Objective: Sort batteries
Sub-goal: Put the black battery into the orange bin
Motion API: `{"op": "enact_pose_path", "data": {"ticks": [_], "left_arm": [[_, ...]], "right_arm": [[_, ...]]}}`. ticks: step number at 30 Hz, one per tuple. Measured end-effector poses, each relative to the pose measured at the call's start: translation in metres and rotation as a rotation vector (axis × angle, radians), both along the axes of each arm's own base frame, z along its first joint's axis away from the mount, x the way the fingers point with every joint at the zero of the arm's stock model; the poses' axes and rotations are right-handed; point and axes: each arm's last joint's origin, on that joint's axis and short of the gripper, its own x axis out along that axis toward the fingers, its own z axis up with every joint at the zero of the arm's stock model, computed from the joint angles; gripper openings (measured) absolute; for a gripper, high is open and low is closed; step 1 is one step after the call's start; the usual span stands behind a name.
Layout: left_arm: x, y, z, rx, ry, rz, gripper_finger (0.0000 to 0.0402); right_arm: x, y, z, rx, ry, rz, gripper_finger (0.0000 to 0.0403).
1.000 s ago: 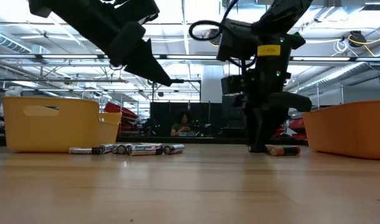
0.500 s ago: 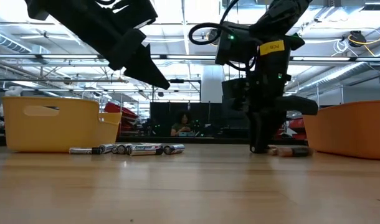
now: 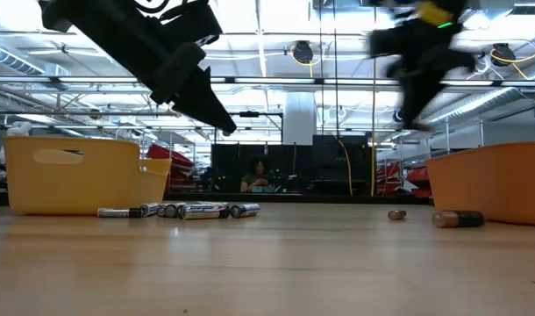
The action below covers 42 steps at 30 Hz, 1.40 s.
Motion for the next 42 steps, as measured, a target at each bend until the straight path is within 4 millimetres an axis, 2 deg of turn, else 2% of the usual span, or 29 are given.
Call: {"op": "enact_pose_path", "data": {"ticks": [2, 4, 6, 8, 11, 14, 16, 18, 22, 26, 34, 37, 42], "left_arm": [[0.001, 0.002, 0.000, 0.017, 0.008, -0.009, 0.0184], [0.002, 0.004, 0.001, 0.029, 0.007, -0.015, 0.0184], [0.003, 0.008, 0.001, 0.037, 0.006, -0.016, 0.0184], [0.005, 0.011, 0.002, 0.022, -0.005, -0.027, 0.0184], [0.007, 0.014, 0.003, -0.015, -0.009, -0.047, 0.0184], [0.008, 0.016, 0.003, -0.022, -0.010, -0.048, 0.0184], [0.008, 0.018, 0.003, -0.023, -0.008, -0.042, 0.0184], [0.009, 0.022, 0.003, -0.021, -0.009, -0.029, 0.0184], [0.010, 0.032, 0.003, -0.019, -0.007, 0.001, 0.0184], [0.011, 0.041, 0.003, -0.008, 0.002, 0.013, 0.0184], [0.012, 0.045, 0.003, -0.021, -0.003, 0.029, 0.0184], [0.012, 0.045, 0.003, -0.046, -0.016, 0.047, 0.0184], [0.012, 0.041, 0.003, -0.074, -0.030, 0.055, 0.0184]], "right_arm": [[-0.021, 0.007, -0.009, 0.082, 0.055, -0.084, 0.0023], [-0.035, 0.012, -0.019, 0.123, 0.062, -0.148, 0.0045], [-0.046, 0.015, -0.028, 0.127, 0.076, -0.186, 0.0087], [-0.049, 0.017, -0.035, 0.134, 0.100, -0.198, 0.0137], [-0.045, 0.017, -0.023, 0.152, 0.078, -0.226, 0.0203], [-0.031, 0.025, -0.001, 0.164, -0.060, -0.212, 0.0235], [-0.020, 0.037, 0.010, 0.191, -0.149, -0.125, 0.0237], [-0.008, 0.055, 0.010, 0.216, -0.213, -0.002, 0.0229], [0.016, 0.095, -0.009, 0.283, -0.263, 0.226, 0.0211], [0.030, 0.130, -0.034, 0.342, -0.266, 0.327, 0.0205], [0.009, 0.183, -0.088, 0.292, -0.068, 0.332, 0.0205], [0.000, 0.190, -0.100, 0.262, -0.005, 0.288, 0.0205], [-0.014, 0.197, -0.109, 0.184, 0.044, 0.240, 0.0205]]}}
